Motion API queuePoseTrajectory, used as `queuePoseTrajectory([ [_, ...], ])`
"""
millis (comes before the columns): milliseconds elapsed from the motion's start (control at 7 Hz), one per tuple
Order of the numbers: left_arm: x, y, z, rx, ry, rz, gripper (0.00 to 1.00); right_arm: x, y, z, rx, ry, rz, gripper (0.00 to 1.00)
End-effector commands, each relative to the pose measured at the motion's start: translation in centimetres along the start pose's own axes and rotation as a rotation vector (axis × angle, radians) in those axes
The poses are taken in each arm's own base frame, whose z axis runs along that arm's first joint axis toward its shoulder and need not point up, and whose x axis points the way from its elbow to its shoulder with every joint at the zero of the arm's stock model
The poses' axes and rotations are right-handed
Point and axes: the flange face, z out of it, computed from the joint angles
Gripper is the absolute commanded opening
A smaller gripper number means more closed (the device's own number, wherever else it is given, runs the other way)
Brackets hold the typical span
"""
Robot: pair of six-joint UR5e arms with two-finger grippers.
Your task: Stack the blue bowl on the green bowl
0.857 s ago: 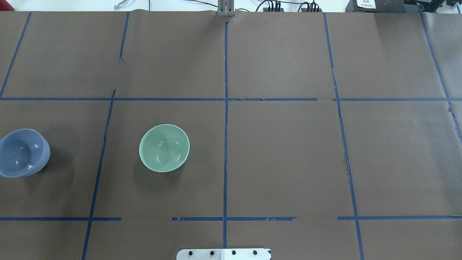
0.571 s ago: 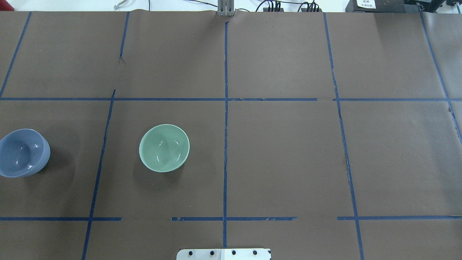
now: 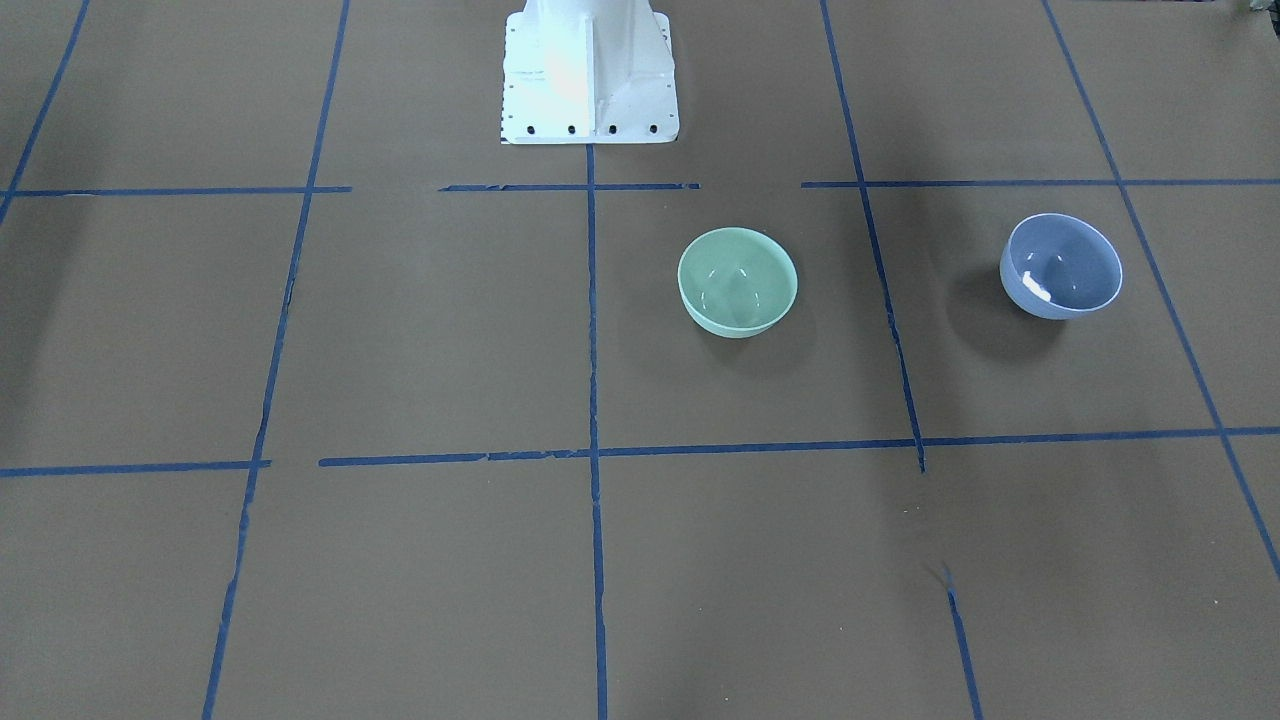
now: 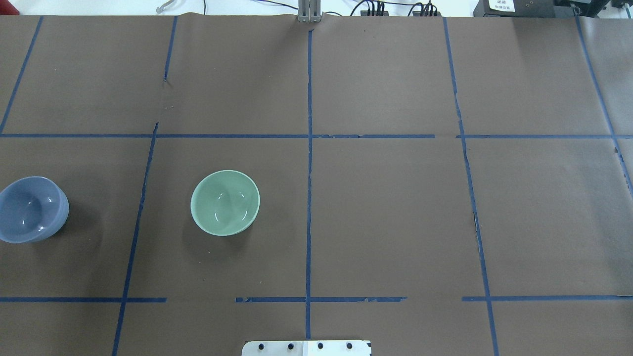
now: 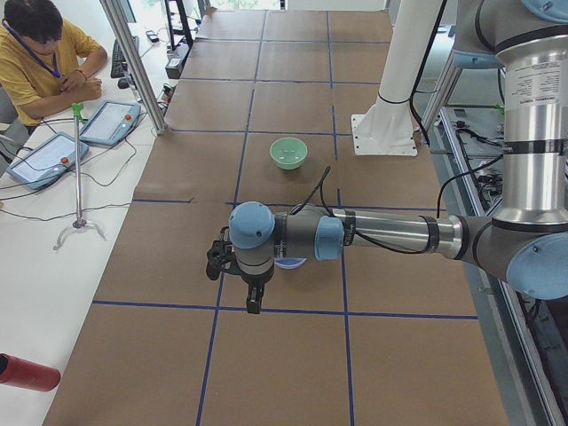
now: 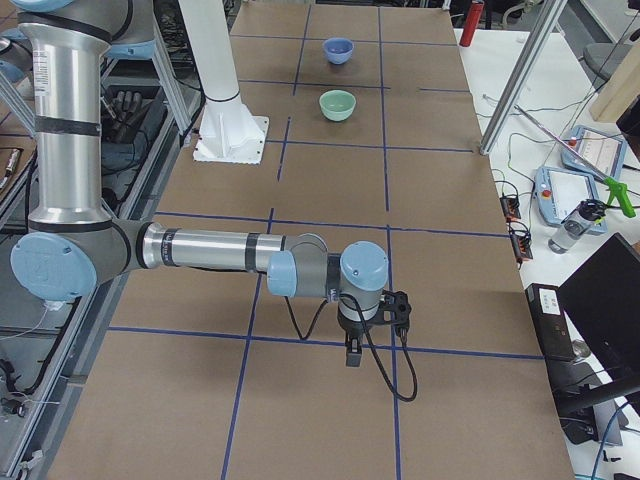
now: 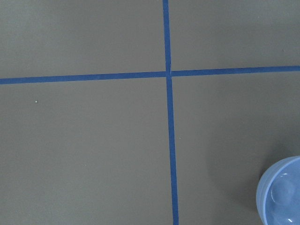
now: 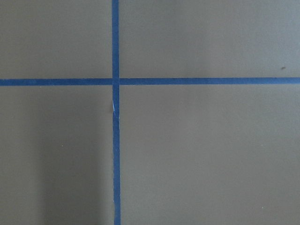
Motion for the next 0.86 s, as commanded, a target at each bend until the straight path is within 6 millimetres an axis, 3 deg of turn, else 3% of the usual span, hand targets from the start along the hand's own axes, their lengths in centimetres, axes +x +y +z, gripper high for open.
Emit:
queuePoseTrajectory([
  [0, 4.6, -1.4, 3.1, -0.029, 0.005, 0.035, 1.0, 0.0, 0.0, 0.0, -0.001, -0.001, 0.001, 1.0],
  [143, 7.6, -1.9, 4.9, -0.013, 0.012, -0.011, 1.0, 0.0, 0.0, 0.0, -0.001, 0.001, 0.001, 1.0],
  [286, 9.4, -0.9, 8.0, 0.021, -0.022, -0.014, 1.0, 0.0, 0.0, 0.0, 0.0, 0.001, 0.0, 1.0],
  [429, 9.9, 0.8, 10.4, 0.059, -0.033, -0.005, 1.0, 0.0, 0.0, 0.0, -0.001, 0.001, 0.001, 1.0],
  [714, 14.1, 2.0, 14.0, 0.049, 0.011, -0.025, 1.0, 0.0, 0.0, 0.0, 0.0, 0.001, 0.0, 1.0],
])
